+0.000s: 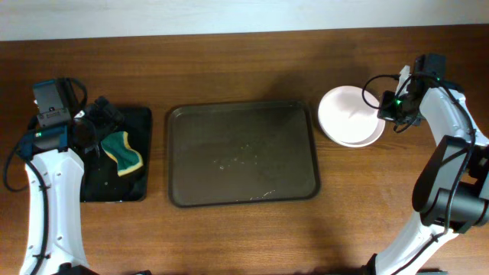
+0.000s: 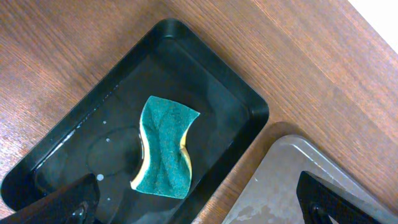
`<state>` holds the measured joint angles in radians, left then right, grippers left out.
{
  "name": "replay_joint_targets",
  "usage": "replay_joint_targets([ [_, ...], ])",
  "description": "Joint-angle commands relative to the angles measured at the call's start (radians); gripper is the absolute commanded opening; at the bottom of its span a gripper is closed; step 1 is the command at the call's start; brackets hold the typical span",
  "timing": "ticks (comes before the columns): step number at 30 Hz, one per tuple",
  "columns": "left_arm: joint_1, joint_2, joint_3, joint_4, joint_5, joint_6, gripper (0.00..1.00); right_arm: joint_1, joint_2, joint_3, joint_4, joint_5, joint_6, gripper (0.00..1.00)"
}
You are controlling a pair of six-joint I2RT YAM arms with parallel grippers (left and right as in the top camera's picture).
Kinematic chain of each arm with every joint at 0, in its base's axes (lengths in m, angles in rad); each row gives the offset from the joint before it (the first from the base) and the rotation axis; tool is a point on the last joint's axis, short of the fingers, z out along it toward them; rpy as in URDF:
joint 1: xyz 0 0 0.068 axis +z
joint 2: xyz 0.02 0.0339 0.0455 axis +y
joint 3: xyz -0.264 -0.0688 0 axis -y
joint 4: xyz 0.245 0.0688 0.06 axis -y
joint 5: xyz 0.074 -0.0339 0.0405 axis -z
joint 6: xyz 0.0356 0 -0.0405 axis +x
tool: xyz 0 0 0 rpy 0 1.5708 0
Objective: Clean dirty plates on tray and stack at the side
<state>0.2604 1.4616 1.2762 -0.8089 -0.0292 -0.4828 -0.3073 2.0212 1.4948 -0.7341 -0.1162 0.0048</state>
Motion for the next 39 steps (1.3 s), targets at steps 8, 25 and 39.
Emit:
replay_joint_targets([
  [8, 0.005, -0.003, 0.015, 0.000, 0.008, 0.006, 0.99, 0.044, -0.522, 0.013, -0.414, 0.035, 0.172, 0.10],
  [25, 0.005, -0.003, 0.015, 0.000, 0.008, 0.006, 0.99, 0.367, -1.014, -0.319, -0.523, -0.088, 0.169, 0.98],
  [39, 0.005, -0.003, 0.015, 0.000, 0.008, 0.006, 0.99, 0.386, -2.018, -1.366, 0.526, -0.142, 0.169, 0.98],
])
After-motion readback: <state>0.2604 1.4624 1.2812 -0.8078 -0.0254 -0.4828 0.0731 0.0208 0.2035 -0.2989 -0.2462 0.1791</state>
